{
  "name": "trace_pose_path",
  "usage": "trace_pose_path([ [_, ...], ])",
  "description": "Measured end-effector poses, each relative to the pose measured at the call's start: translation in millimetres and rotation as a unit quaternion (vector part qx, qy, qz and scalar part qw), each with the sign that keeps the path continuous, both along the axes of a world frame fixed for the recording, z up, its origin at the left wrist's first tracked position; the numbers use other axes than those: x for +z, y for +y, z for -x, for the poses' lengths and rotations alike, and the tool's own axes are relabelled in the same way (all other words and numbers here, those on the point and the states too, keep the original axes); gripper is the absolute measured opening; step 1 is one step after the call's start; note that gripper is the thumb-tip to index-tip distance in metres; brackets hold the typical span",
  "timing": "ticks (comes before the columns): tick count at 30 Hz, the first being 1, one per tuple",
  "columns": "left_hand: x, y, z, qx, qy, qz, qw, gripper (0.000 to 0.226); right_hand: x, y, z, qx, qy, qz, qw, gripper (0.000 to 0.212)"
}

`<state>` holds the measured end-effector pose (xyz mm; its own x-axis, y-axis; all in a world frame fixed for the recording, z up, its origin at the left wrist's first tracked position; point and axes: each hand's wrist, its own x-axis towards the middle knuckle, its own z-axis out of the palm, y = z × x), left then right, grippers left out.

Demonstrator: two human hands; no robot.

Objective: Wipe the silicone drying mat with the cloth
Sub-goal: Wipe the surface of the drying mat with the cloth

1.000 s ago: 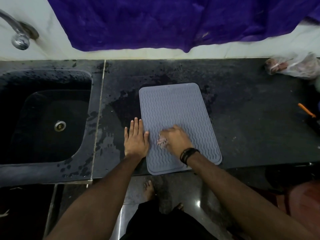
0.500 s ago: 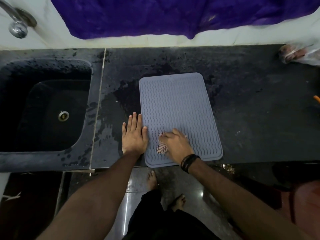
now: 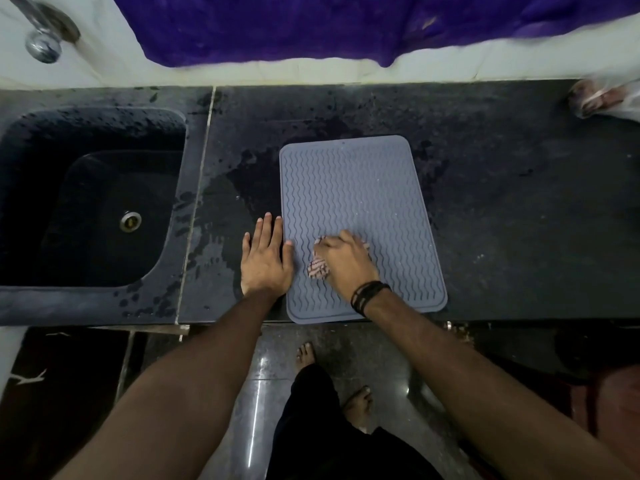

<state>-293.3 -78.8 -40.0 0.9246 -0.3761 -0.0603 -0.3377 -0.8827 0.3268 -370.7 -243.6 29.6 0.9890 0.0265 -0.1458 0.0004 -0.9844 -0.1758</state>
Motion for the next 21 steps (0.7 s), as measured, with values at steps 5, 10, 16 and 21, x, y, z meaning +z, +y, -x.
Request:
trace_pose_path([
  [5,-1,0,0,0.003,0.007,-0.005,1.000,0.058,-4,5,44,0.022,0.016,-0.023,0.999,0.055],
  [10,-2,-1,-1,0.003,0.010,-0.013,1.000,0.060,2,12,78,0.032,0.029,-0.039,0.998,0.052],
  [16,-2,0,-1,0.001,0.006,0.002,1.000,0.063,12,5,57,0.000,0.003,-0.065,0.998,0.053],
  [21,-2,0,-1,0.000,0.002,0.003,1.000,0.061,10,-2,17,-0.014,0.010,-0.045,0.999,0.056],
])
